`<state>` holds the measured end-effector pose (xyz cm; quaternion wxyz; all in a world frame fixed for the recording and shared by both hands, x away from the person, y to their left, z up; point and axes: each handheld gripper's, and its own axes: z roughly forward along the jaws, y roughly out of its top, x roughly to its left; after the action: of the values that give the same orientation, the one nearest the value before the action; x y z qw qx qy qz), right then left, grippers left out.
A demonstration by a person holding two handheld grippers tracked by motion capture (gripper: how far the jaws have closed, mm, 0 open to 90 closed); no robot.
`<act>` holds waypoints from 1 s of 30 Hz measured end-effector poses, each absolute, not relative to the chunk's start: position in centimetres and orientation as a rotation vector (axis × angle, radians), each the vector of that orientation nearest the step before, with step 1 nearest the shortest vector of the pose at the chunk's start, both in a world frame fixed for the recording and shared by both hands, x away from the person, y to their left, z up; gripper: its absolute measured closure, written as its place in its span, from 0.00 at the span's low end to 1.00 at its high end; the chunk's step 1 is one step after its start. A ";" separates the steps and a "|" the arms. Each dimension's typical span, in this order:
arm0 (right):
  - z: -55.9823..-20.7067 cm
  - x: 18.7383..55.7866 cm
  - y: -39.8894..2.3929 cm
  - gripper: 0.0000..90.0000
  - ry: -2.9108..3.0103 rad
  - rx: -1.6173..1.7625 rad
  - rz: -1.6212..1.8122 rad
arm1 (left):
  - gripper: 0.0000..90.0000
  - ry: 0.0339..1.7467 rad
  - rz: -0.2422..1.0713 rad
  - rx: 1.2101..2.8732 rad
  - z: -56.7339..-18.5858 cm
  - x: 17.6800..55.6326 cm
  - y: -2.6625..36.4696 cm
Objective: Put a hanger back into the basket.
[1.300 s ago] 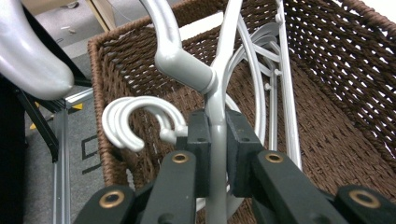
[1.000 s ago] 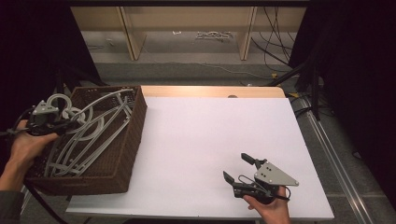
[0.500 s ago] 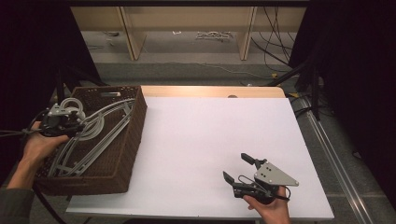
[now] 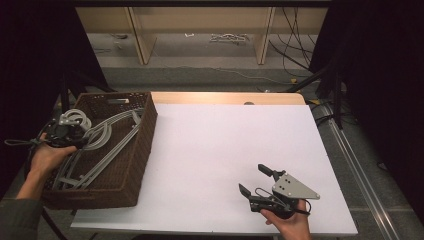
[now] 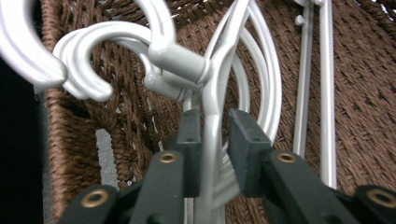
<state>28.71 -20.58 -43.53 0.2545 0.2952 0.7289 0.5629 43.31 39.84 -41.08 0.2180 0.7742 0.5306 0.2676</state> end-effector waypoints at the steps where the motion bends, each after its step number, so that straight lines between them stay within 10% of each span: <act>1: -43.6 28.7 -20.6 0.19 1.980 0.804 1.525 | 0.77 1.479 0.744 2.125 -41.1 43.3 39.9; 18: -43.6 28.7 -20.6 0.19 1.979 0.805 1.524 | 0.41 1.478 0.784 1.915 -37.6 41.0 38.8; 30: -43.6 28.7 -20.6 0.19 1.979 0.806 1.525 | 0.36 1.364 0.749 1.811 -36.0 39.1 35.8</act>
<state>28.71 -20.58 -43.56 0.2555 0.2969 0.7288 0.5617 39.14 35.79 -36.00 0.3679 0.7053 0.5311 0.2918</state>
